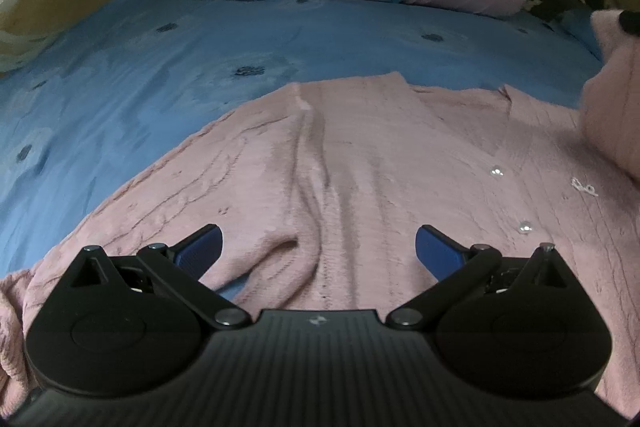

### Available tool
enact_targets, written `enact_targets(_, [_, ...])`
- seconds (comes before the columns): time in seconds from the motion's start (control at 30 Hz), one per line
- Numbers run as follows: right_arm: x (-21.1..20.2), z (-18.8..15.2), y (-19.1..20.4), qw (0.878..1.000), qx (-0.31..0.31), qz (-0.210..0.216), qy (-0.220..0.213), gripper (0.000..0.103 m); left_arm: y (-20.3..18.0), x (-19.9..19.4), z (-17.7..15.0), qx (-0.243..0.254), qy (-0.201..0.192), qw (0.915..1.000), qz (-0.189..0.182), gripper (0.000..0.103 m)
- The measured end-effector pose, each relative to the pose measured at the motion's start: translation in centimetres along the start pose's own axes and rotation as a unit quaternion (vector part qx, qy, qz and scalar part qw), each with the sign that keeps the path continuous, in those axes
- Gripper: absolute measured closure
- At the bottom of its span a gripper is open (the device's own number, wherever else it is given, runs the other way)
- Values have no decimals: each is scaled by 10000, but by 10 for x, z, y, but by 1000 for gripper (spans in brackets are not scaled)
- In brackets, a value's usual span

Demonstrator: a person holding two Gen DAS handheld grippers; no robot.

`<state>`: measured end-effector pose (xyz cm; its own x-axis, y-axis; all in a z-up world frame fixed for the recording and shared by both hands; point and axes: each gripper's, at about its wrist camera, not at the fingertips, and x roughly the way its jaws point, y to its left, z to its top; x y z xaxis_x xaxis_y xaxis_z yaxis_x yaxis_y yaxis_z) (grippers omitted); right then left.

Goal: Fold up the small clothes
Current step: 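Grasp the pink cardigan sleeve cuff with the right gripper, then carry the sleeve across the cardigan body and open the right gripper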

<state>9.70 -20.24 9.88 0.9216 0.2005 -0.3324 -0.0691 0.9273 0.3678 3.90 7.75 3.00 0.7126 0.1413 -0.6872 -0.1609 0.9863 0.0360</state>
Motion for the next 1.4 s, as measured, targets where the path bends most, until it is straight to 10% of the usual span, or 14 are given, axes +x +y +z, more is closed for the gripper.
enact_targets(0.63, [74, -104, 56, 9817, -335, 512, 1804, 87, 34, 7, 6, -318, 310, 9988, 207, 0])
enact_targets(0.73, [77, -110, 53, 9758, -173, 544, 2113, 69, 33, 8, 5, -287, 316, 9987, 278, 0])
enact_targets(0.8, [72, -113, 51, 9757, -47, 659, 2091, 46, 32, 8, 5, -272, 312, 9987, 289, 0])
enact_targets(1.0, [45, -105, 49, 9730, -260, 803, 2149, 34, 31, 8, 4, -227, 285, 9989, 290, 0])
enact_targets(1.4, [-16, -70, -21, 9740, -1350, 253, 1801, 31, -22, -13, 2, 439, -117, 9988, 191, 0])
